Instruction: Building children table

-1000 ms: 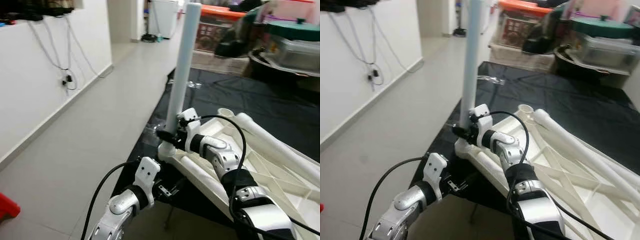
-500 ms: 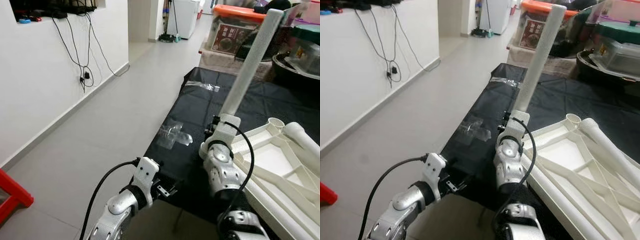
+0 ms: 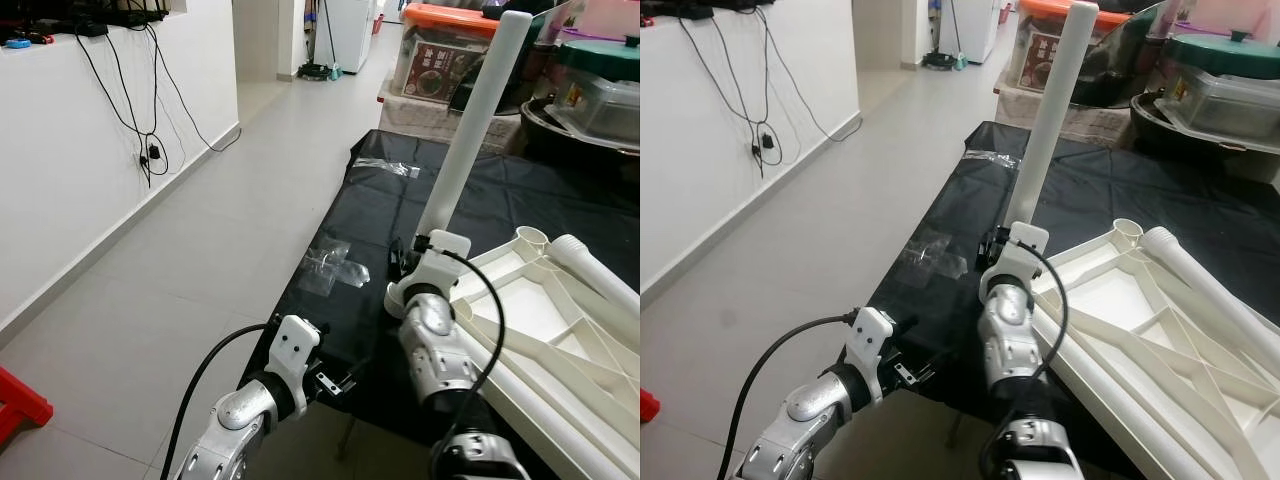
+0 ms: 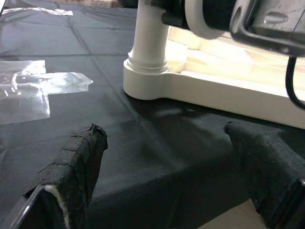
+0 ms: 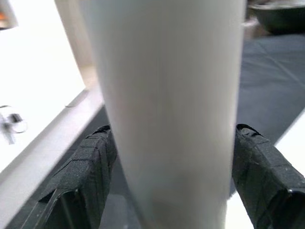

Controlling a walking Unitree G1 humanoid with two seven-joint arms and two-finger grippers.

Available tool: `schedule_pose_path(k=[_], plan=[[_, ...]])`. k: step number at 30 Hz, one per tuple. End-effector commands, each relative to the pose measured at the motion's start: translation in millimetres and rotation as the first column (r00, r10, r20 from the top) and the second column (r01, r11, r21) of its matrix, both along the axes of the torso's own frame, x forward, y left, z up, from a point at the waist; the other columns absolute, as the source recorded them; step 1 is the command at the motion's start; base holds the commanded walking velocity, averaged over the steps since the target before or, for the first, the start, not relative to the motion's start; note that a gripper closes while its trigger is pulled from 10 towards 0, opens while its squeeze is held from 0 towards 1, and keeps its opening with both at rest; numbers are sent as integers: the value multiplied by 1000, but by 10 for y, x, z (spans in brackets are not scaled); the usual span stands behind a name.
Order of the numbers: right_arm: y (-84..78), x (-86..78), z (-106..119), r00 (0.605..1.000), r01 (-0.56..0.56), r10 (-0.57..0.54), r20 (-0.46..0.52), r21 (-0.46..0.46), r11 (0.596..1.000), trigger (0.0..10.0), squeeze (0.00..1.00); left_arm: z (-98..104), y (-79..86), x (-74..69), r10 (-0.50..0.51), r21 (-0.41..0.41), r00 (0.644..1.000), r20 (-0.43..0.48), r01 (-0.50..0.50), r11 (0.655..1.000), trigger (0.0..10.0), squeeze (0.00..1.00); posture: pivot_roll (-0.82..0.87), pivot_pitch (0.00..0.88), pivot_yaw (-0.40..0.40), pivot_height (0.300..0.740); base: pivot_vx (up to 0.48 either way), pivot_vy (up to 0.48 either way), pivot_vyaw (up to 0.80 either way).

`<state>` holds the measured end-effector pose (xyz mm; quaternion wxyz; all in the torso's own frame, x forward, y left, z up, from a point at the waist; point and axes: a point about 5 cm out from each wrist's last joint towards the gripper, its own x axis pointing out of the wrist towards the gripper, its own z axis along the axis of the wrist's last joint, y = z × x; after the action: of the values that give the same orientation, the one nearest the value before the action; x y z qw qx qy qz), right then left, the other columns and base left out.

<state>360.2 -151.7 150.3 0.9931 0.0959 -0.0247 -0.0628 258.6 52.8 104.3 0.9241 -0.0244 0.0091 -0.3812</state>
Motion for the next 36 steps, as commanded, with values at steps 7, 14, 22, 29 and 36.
schedule_pose_path(k=[7, 14, 22, 29, 36], plan=[[-2, 79, -122, 833, -537, 524, -175, -29, 843, 10000, 0, -33, -12, 0, -7, 9, 1000, -7, 7, 1000, 10000, 0, 94, 0, -94, 740, 0, 0, 0], [124, 94, -25, 572, -815, 788, -229, -44, 578, 10000, 0, -19, -13, 1, 1, 9, 1000, -1, -1, 1000, 10000, 0, 119, 0, -113, 740, 0, 0, 0], [227, 95, 56, 390, -917, 896, -213, -4, 398, 3294, 0, -8, 7, 1, 9, 11, 1000, 5, -9, 1000, 10000, 0, 126, 0, -115, 740, 0, 0, 0], [261, 128, 35, 454, -888, 864, -217, -40, 457, 0, 0, -10, 12, 0, 7, 14, 1000, 3, -7, 1000, 10000, 0, 122, 0, -109, 740, 0, 0, 0], [75, 273, -21, 786, -605, 580, -213, -75, 793, 0, 0, -12, 8, -1, 6, 14, 1000, 1, -6, 1000, 10000, 0, 122, 0, -109, 740, 0, 0, 0]])
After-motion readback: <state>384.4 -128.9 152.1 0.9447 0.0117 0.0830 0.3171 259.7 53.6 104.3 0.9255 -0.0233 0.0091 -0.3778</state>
